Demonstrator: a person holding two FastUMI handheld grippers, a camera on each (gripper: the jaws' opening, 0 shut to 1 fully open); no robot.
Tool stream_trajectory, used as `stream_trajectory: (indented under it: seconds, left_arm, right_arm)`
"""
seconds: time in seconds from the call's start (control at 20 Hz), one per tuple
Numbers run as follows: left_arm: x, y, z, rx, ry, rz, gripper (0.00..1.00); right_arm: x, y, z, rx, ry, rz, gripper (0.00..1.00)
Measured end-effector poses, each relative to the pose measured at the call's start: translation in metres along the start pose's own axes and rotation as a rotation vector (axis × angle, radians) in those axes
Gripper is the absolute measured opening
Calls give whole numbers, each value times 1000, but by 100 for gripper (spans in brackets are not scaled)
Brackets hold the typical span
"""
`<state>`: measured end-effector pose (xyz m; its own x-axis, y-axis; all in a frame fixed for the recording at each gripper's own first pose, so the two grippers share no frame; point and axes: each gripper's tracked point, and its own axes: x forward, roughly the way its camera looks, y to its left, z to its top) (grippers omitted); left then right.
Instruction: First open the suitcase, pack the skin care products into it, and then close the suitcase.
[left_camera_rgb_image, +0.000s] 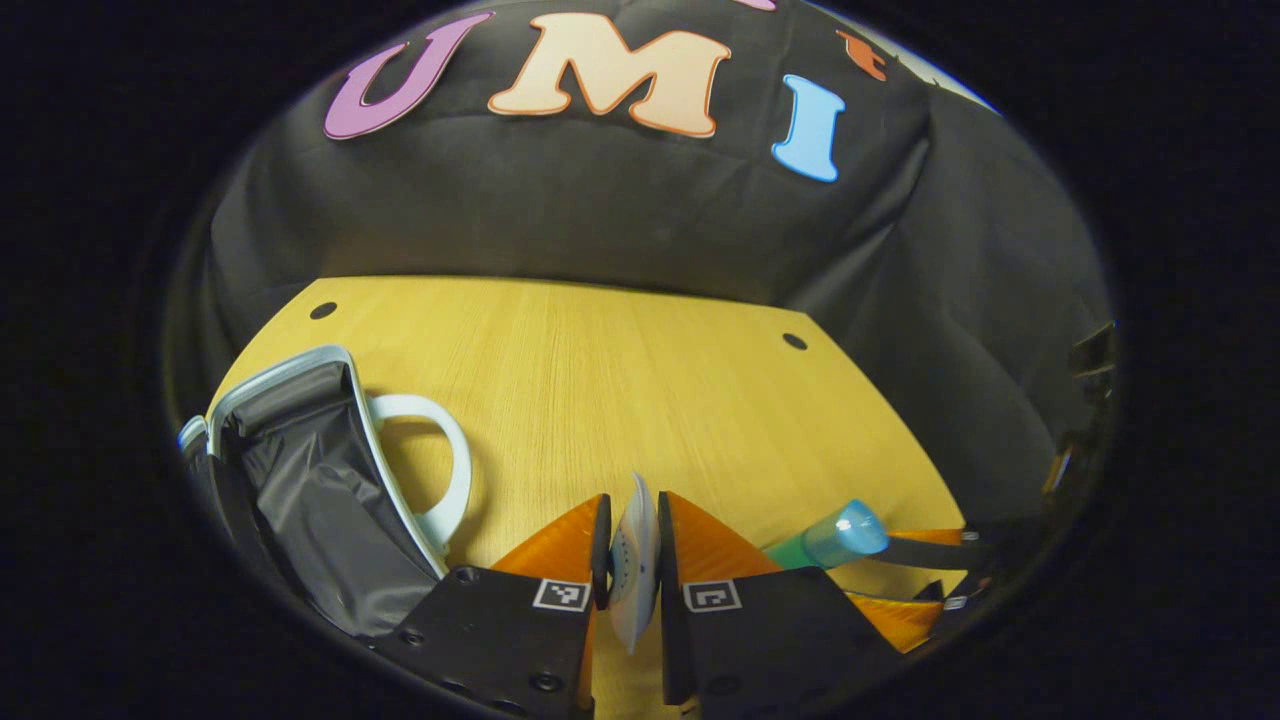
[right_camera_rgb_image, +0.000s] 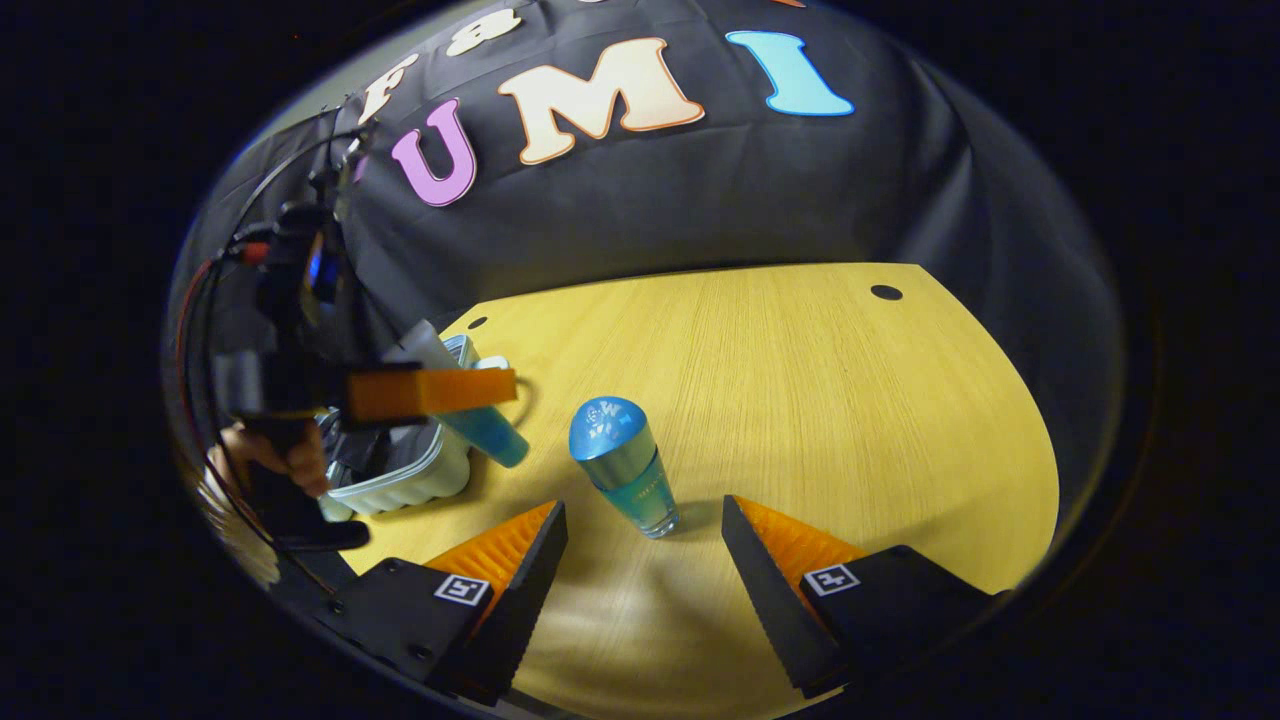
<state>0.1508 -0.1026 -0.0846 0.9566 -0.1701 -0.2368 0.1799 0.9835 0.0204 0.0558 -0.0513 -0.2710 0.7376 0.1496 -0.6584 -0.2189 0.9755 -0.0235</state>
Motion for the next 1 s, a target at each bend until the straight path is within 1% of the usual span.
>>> stream_trajectory:
  seconds: [0.1,0.25,0.3,0.35,0.45,0.55,0.6,0.65,0.7,0.75,0.8,0.85,0.9,1.0]
  left_arm:
    - [-21,8,17,4,-12,11,19]
    - [-55,34,33,23,-21,82,19]
    - [-65,44,34,11,-22,103,19]
    - [-73,52,34,-16,-19,119,19]
    - [-91,73,23,-106,1,151,19]
    - [-108,101,11,-186,18,195,19]
    - [-112,116,5,-216,35,222,19]
    - [-117,130,0,-243,48,247,19]
    - [-120,142,-8,-270,69,270,19]
    - [-125,151,-17,-297,91,291,19]
    - [-128,160,-26,-324,115,311,19]
    - [-128,167,-32,-343,128,322,19]
    - [-127,171,-37,-358,149,328,20]
    - [-123,179,-51,-369,197,332,20]
  right_arm:
    - [12,2,-1,-40,-8,8,98]
    - [34,5,-4,-102,-13,27,98]
    - [40,7,-5,-118,-17,33,98]
    - [46,9,-5,-129,-22,41,97]
    - [54,9,-3,-144,-48,39,95]
    - [61,8,0,-153,-72,31,87]
    - [64,8,-3,-163,-72,29,74]
    - [68,6,-8,-174,-60,26,74]
    - [71,6,-14,-185,-43,27,60]
    - [74,5,-16,-194,-39,24,56]
    - [74,6,-14,-205,-52,28,49]
    - [74,9,-14,-218,-50,35,51]
    - [71,9,-12,-224,-54,36,47]
    - [73,8,-13,-215,-48,33,46]
